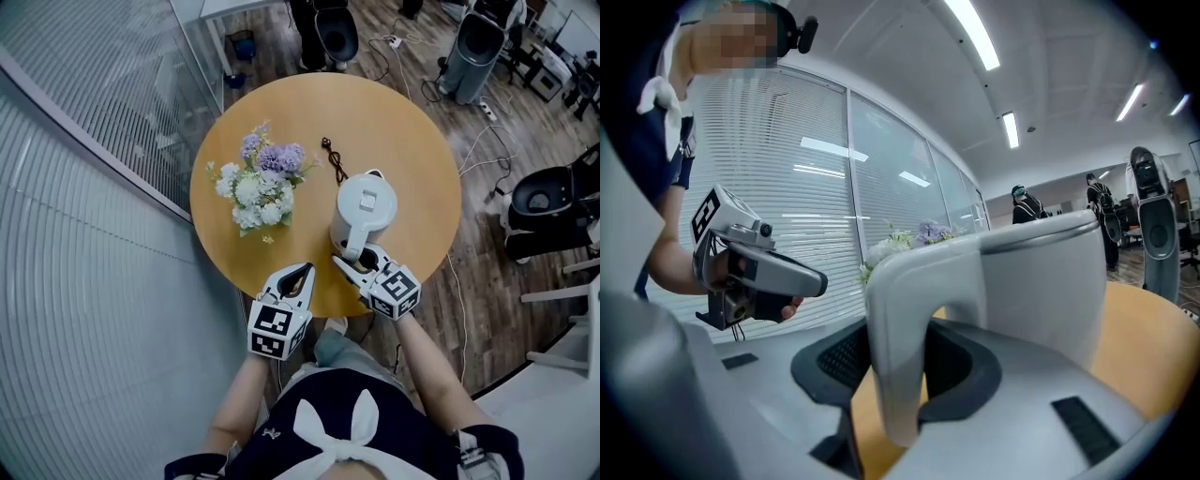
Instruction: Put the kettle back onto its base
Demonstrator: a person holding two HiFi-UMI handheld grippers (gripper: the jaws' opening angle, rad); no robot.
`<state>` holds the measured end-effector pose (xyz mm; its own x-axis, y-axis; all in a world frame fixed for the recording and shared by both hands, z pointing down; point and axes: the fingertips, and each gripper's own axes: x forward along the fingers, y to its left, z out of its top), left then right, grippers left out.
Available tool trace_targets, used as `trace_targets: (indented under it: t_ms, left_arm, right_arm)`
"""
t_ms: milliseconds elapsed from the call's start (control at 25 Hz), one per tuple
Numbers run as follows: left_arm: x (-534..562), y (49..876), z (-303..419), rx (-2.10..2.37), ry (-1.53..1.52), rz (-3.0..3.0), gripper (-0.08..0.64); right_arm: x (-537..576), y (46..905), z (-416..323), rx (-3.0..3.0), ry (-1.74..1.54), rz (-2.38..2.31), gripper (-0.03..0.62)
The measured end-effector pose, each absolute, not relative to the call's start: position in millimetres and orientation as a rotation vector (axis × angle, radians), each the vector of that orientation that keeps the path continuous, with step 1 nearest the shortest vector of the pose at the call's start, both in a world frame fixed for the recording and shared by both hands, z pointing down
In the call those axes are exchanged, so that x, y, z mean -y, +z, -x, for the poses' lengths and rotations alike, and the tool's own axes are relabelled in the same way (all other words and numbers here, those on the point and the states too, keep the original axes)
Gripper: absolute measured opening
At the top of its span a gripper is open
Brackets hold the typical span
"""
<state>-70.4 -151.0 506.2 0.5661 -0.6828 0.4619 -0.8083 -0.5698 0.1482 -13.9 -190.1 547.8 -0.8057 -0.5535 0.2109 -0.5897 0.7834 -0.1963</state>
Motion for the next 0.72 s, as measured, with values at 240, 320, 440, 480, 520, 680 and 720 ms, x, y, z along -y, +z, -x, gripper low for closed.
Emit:
trace_targets:
  t_ms: [240,320,440,480,520,680,720]
  left_arm:
    - [147,503,67,1.21,0.516,-2.472,0.026]
    - [145,503,68,1.214,0.517,-2.471,0.026]
    - [142,502,67,1.218,0.517,-2.47,0.026]
    - [141,502,67,1.219,0.517,-2.469,0.026]
    - [141,503,68,1.221,0.517,-2.467,0.026]
    - [138,506,70,1.231,0.521,-2.452,0.026]
    - [137,507,70,1.234,0.522,-2.449,0.026]
  right_arm:
    - [190,557,13,2.811,0.463,-0.952,0.155]
    - [187,573,14,2.735,0.464,-0.936,0.146]
    - [182,599,13,2.642,0.514,-0.921,0.147]
    - [181,606,11,2.615,0.54,-0.926,0.156]
    - [180,611,9,2.591,0.562,-0.936,0.185]
    - [178,613,-1,2.558,0.577,-0.99,0.224]
    - [177,610,-4,2.556,0.579,-1.002,0.229]
